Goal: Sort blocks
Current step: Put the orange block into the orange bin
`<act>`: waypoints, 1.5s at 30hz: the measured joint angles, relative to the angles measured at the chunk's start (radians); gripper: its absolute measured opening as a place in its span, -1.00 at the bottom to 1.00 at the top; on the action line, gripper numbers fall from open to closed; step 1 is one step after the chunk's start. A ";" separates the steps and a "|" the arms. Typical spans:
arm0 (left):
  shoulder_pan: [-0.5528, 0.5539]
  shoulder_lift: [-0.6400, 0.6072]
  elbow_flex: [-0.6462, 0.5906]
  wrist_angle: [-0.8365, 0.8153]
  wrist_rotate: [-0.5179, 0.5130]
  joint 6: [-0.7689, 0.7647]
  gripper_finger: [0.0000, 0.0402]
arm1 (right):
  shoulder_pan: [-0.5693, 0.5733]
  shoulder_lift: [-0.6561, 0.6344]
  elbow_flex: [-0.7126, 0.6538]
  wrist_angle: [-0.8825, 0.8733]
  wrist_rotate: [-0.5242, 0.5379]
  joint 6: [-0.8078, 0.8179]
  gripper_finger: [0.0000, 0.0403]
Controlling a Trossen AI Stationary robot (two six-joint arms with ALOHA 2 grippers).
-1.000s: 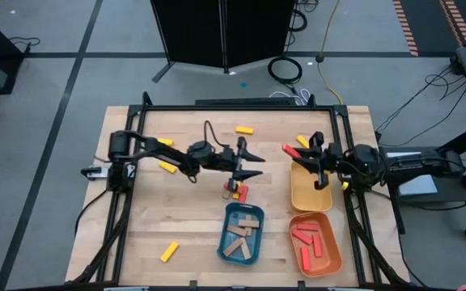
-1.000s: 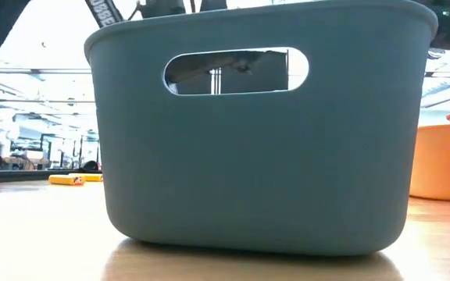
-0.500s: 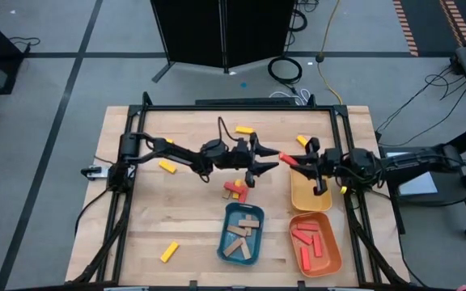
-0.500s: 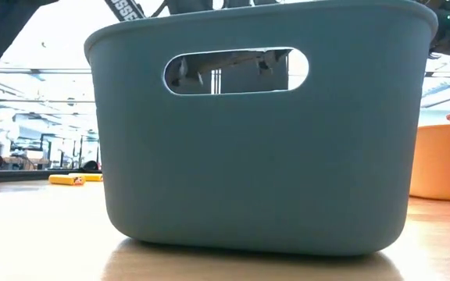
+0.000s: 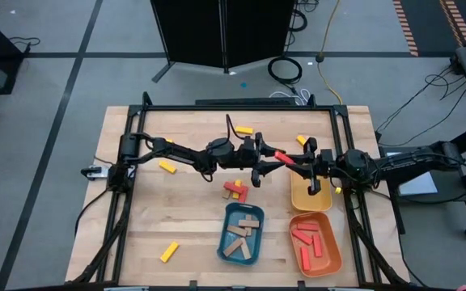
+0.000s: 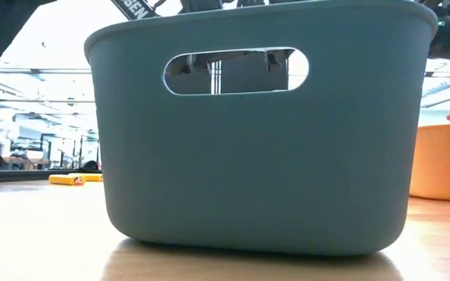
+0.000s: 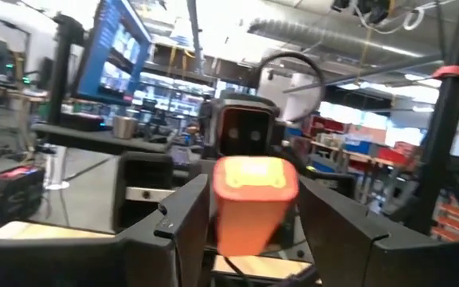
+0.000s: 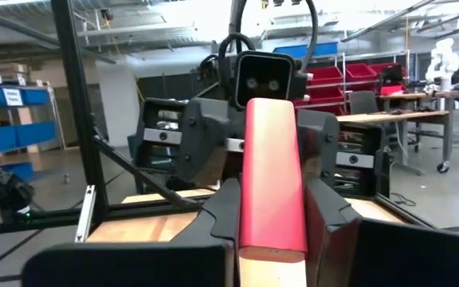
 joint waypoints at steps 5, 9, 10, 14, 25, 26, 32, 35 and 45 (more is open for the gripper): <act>0.001 0.000 0.000 0.000 -0.034 -0.005 -0.08 | 0.000 0.017 0.000 0.002 0.064 0.016 -0.85; -0.001 0.000 0.000 -0.012 -0.043 -0.005 -0.09 | 0.000 0.024 0.000 0.009 0.071 0.015 -0.85; -0.002 0.000 0.000 -0.022 -0.052 -0.005 -0.10 | 0.000 0.023 0.000 0.011 0.073 0.015 -0.85; -0.005 0.000 0.000 -0.042 -0.083 -0.007 -0.29 | 0.000 0.023 0.000 0.016 0.072 0.015 -0.85; -0.010 0.000 0.000 -0.041 -0.095 0.004 -0.63 | 0.000 0.023 0.001 -0.010 0.041 0.019 -0.56; -0.010 0.000 0.000 -0.048 -0.095 0.005 -0.63 | 0.000 0.022 0.001 -0.009 0.040 0.019 -0.53; -0.012 -0.079 -0.003 -0.264 -0.099 0.071 -0.63 | 0.000 -0.017 0.002 -0.053 0.037 -0.026 -0.46; -0.050 -0.132 -0.003 -0.447 -0.150 0.112 -0.63 | 0.000 -0.052 0.002 -0.152 0.037 -0.025 -0.46; -0.312 -0.100 -0.005 -0.513 -0.479 -0.018 -0.63 | 0.000 -0.124 0.001 -0.343 0.037 0.119 -0.46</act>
